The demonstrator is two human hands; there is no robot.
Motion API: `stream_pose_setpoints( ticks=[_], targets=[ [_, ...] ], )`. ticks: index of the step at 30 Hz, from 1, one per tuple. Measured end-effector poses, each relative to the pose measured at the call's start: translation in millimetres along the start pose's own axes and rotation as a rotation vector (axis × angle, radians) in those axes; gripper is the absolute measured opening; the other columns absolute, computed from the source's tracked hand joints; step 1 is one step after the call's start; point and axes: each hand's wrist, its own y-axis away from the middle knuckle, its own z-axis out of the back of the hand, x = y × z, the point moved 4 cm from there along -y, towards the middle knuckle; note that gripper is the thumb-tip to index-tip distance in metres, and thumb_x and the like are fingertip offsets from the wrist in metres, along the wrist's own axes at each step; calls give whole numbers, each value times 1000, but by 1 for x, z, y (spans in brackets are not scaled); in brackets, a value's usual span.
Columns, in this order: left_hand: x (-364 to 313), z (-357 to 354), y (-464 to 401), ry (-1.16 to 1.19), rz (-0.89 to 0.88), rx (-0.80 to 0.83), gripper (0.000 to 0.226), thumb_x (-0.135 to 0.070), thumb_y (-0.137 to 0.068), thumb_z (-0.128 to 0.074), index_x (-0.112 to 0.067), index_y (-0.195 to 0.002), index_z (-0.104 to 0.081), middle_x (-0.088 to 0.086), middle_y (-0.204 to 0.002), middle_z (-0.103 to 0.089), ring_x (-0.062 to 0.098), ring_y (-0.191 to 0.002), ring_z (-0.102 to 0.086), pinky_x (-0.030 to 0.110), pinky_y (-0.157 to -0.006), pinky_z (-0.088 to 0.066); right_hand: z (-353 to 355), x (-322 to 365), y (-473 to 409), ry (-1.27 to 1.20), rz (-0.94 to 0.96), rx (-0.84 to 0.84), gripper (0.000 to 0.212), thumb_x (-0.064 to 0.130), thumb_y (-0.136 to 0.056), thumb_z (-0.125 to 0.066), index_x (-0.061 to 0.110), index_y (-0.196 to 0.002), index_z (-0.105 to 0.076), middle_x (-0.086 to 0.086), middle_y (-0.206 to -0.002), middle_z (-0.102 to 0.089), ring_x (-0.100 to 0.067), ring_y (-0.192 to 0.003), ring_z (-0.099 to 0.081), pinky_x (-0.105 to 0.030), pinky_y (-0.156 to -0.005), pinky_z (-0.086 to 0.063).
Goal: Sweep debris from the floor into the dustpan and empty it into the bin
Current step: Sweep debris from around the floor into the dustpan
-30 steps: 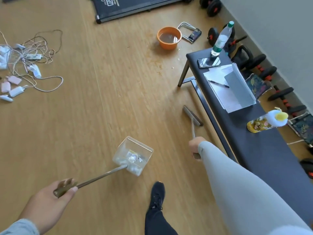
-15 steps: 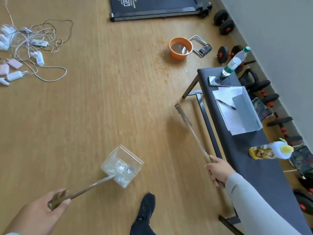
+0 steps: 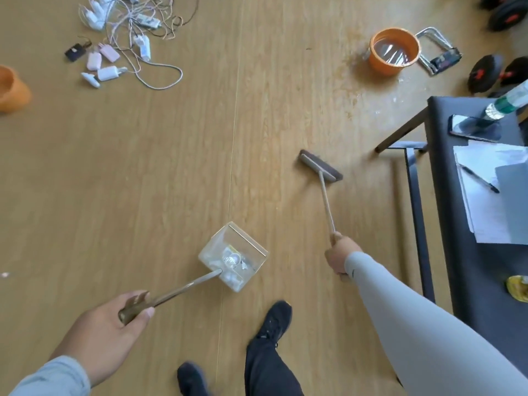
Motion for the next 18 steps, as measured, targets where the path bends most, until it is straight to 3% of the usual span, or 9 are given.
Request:
stream_pose_setpoints(
  ticks=[2,4,7,10,12,14,18],
  targets=[
    [8,5,3,-26,0,-4,23,-47,-83,-71,-60,-96,-58,-26,-97,-67,10,-92,-63,31,-81,-46,-24,-11,22,145,-26,60,77,7,-89,-32,43,-156,-20,1,-108,-51,-18,-70,-55,-25,-47,-44],
    [22,10,7,-41,-4,-9,23,-45,-83,-72,-58,-96,-58,-23,-97,-68,11,-92,-63,30,-81,-46,-38,-27,48,326,-19,85,90,3,-84,-29,49,-156,-4,4,-108,-54,-14,-71,-57,-28,-52,-48],
    [46,17,16,-52,-2,-10,24,-45,-82,-73,-53,-101,-61,-21,-98,-69,12,-92,-63,30,-81,-46,-53,-69,86,503,1,103,97,-1,-82,-34,47,-156,6,8,-94,-54,-13,-71,-58,-28,-61,-50],
    [74,23,25,-22,13,1,25,-45,-82,-73,-52,-103,-61,-22,-99,-69,8,-92,-62,30,-81,-45,-75,-111,135,665,-14,153,101,-2,-85,-40,37,-156,20,10,-78,-43,-8,-62,-47,-24,-55,-41],
    [92,25,29,-37,8,7,25,-45,-82,-72,-50,-105,-63,-21,-98,-68,8,-90,-62,30,-80,-45,-94,-134,169,616,-48,205,99,0,-85,-38,40,-156,19,10,-84,-46,-6,-68,-51,-22,-61,-43],
    [109,26,32,-66,-7,7,28,-45,-84,-71,-45,-111,-65,-18,-96,-67,12,-89,-61,30,-80,-45,-114,-152,203,522,-80,253,91,7,-88,-36,45,-156,11,10,-95,-50,-5,-79,-55,-21,-78,-47],
    [141,30,36,-117,-73,28,36,-42,-88,-68,-35,-123,-66,-11,-97,-65,15,-88,-57,31,-80,-44,-139,-169,272,327,-11,186,63,22,-97,-42,34,-157,-29,16,-103,-44,-9,-92,-46,-23,-101,-45]
  ],
)
